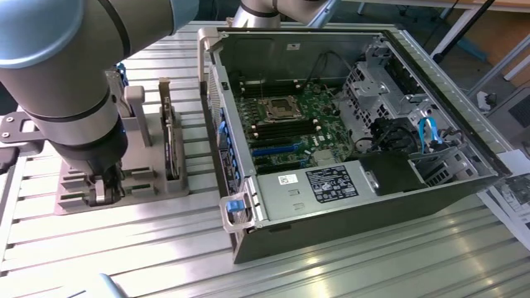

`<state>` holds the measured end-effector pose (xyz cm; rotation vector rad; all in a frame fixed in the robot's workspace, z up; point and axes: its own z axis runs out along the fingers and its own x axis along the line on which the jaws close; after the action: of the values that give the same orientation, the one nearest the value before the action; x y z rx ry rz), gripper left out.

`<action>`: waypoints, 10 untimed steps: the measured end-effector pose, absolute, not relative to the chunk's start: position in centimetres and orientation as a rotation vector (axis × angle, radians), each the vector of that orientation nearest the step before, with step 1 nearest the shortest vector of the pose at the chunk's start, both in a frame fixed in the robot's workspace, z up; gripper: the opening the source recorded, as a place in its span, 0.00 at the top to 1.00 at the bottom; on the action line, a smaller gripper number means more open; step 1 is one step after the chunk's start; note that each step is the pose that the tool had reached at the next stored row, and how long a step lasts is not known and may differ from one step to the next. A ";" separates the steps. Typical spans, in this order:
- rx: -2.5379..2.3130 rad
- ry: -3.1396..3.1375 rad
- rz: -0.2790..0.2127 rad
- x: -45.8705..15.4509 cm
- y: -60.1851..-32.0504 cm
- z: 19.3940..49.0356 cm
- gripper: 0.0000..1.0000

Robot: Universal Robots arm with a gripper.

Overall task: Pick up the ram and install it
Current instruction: 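Pick up the ram and move it above insertion slot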

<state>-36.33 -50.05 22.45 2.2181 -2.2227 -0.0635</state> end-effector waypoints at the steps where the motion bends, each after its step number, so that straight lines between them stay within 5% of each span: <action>1: 2.218 -2.223 -0.064 -36.3 -50.0 22.1 0.64; 10: 2.219 -2.221 -0.064 -36.6 -50.1 20.7 0.64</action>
<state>-36.57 -50.05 20.67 2.2193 -2.2209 -0.0639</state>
